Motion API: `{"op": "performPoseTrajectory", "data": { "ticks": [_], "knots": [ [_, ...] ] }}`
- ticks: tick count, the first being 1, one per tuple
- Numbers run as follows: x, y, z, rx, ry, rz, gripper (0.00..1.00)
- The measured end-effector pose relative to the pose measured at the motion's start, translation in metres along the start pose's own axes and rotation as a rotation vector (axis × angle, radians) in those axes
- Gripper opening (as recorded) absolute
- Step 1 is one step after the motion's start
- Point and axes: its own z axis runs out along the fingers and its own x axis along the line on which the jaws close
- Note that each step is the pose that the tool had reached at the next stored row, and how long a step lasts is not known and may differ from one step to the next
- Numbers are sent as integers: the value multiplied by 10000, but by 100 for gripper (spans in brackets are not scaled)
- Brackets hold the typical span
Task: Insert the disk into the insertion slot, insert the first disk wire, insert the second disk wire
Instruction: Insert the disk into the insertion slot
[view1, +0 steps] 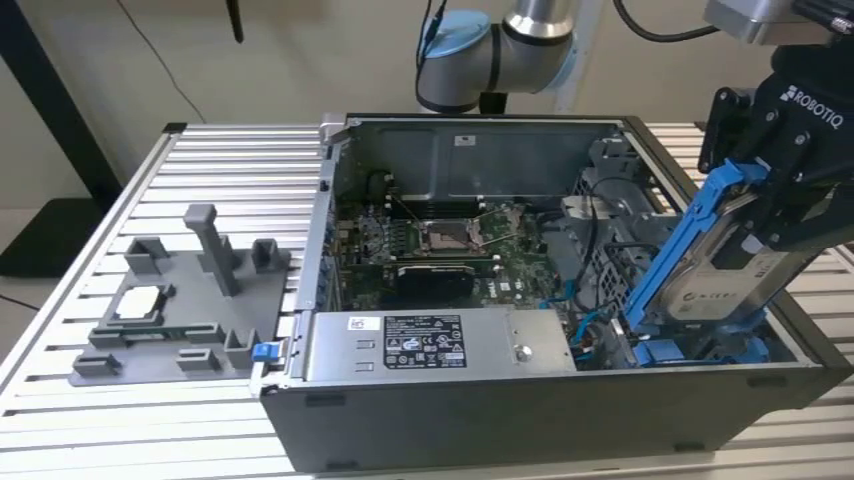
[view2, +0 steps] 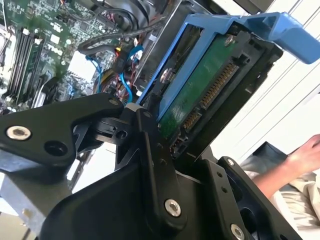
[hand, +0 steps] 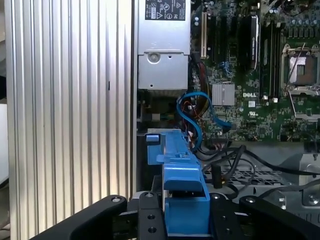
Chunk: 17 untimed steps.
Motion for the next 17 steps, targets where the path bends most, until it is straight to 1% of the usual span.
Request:
{"op": "performPoseTrajectory", "data": {
  "ticks": [7,12,17],
  "knots": [
    [-6,-31,114,0,2,-2,0],
    [-26,-60,167,0,-4,-2,0],
    [-70,-76,211,-1,-50,-4,0]
  ]
}}
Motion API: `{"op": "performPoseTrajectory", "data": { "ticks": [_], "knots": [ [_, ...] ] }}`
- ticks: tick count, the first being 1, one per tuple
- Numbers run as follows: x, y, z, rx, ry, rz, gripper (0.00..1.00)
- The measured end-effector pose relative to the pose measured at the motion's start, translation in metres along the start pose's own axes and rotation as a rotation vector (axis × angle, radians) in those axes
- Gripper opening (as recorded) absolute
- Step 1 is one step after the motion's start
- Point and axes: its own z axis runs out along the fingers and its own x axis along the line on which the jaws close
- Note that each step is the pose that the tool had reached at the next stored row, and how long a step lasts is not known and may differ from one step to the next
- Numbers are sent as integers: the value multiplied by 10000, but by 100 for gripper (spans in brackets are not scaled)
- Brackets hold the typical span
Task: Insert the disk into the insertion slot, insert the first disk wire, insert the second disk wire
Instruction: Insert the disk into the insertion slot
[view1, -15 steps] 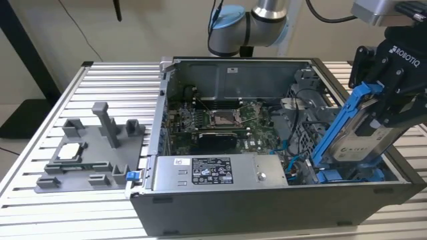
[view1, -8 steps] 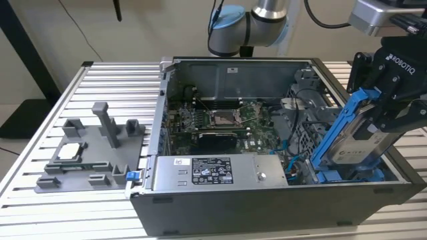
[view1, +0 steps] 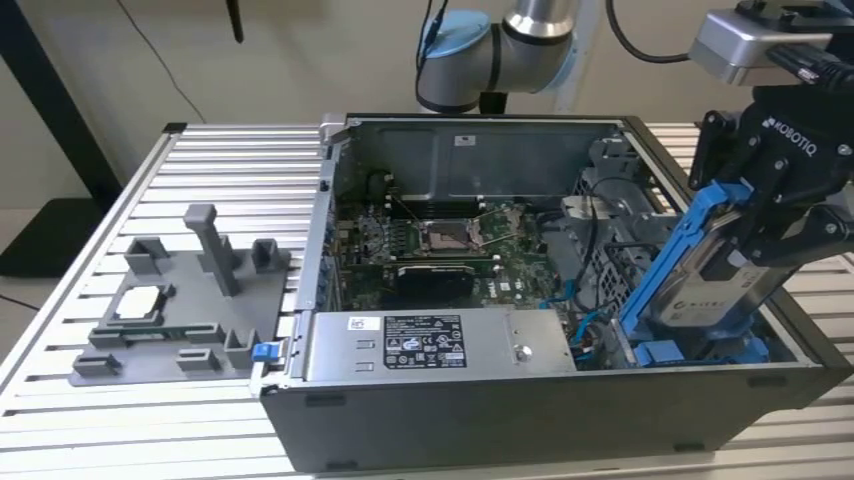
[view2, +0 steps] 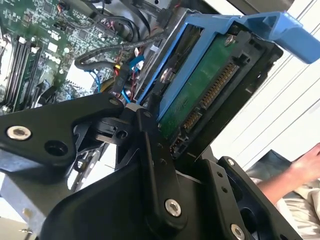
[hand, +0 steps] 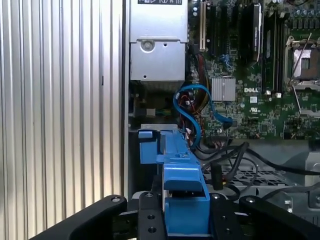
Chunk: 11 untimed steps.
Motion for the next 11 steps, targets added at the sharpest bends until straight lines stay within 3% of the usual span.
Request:
{"op": "performPoseTrajectory", "data": {
  "ticks": [11],
  "knots": [
    [-6,-16,181,0,0,0,0]
  ]
}}
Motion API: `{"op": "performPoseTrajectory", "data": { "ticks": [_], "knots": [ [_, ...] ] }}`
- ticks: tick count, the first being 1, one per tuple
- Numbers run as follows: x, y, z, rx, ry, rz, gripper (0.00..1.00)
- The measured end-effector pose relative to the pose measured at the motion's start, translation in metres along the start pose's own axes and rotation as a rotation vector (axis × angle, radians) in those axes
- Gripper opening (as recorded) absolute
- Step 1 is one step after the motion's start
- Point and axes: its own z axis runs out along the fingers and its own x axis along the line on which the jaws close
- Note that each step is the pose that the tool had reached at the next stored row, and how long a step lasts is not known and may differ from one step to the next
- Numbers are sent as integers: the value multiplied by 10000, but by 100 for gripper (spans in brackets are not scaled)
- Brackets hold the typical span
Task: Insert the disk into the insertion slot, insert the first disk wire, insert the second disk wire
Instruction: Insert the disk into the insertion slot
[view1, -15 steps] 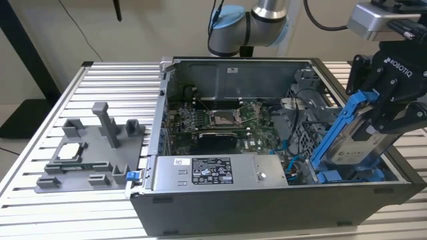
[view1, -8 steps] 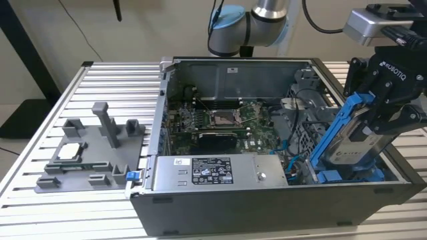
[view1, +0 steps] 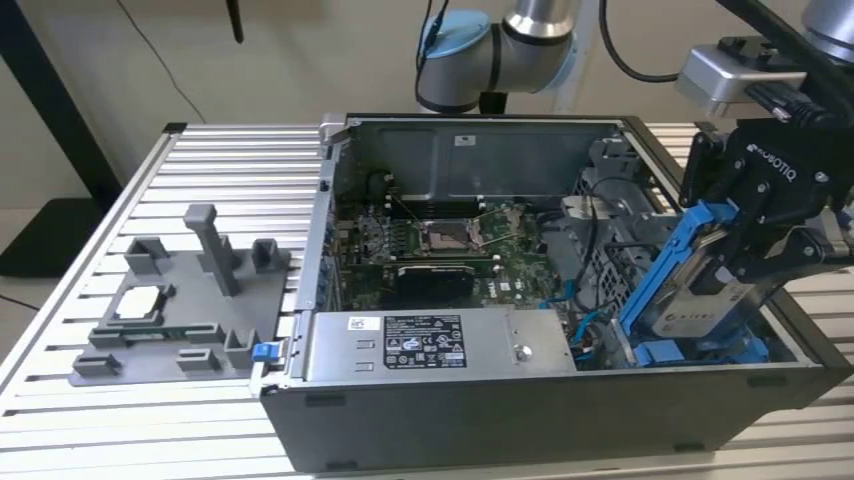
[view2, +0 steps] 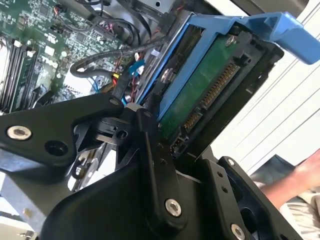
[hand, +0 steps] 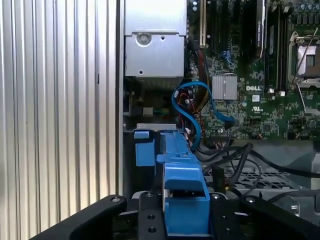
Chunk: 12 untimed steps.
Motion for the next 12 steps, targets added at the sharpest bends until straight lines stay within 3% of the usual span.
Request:
{"op": "performPoseTrajectory", "data": {
  "ticks": [4,5,9,12],
  "knots": [
    [0,-1,21,0,1,0,0],
    [-1,-2,21,2,2,-1,100],
    [0,-1,15,0,-2,-1,100],
    [0,3,-55,-11,-1,1,100]
  ]
}}
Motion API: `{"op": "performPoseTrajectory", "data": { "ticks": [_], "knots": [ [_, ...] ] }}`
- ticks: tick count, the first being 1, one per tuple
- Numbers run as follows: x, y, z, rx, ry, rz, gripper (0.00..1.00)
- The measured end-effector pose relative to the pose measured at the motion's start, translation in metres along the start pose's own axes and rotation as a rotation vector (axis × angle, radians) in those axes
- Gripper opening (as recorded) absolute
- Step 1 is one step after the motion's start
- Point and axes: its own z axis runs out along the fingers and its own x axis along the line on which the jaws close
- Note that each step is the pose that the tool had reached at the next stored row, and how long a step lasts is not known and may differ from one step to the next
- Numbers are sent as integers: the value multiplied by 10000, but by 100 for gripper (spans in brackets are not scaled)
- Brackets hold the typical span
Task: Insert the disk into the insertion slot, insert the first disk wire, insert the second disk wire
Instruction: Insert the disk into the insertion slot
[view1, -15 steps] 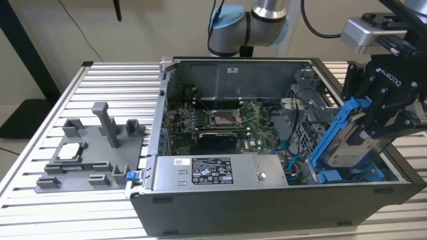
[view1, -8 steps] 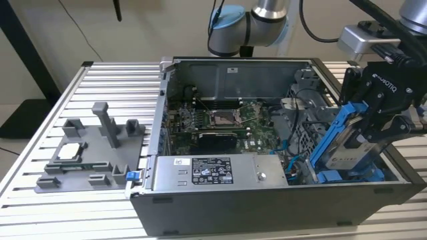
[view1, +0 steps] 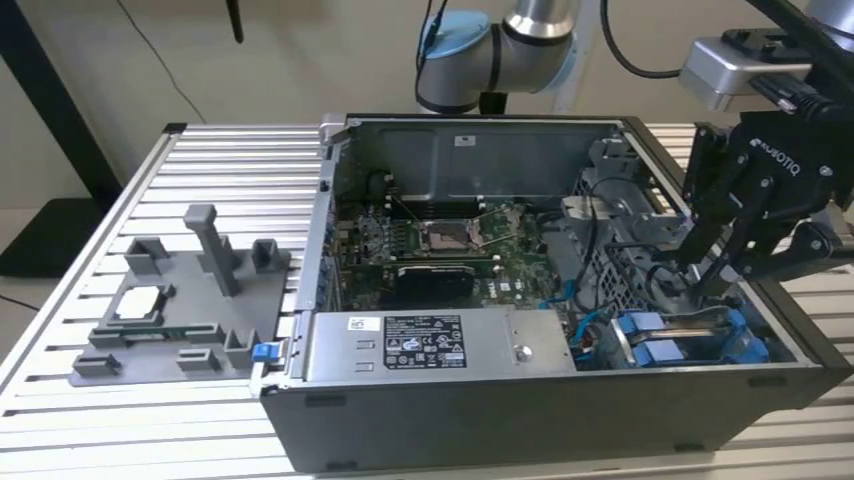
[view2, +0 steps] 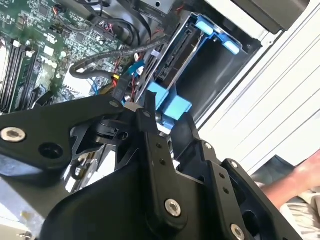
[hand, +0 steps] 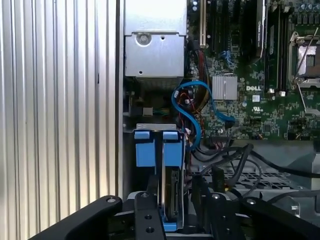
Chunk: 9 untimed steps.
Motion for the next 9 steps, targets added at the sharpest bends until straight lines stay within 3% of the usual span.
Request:
{"op": "performPoseTrajectory", "data": {
  "ticks": [4,9],
  "knots": [
    [-18,3,-95,-3,1,-1,100],
    [-164,7,-84,2,3,-2,100]
  ]
}}
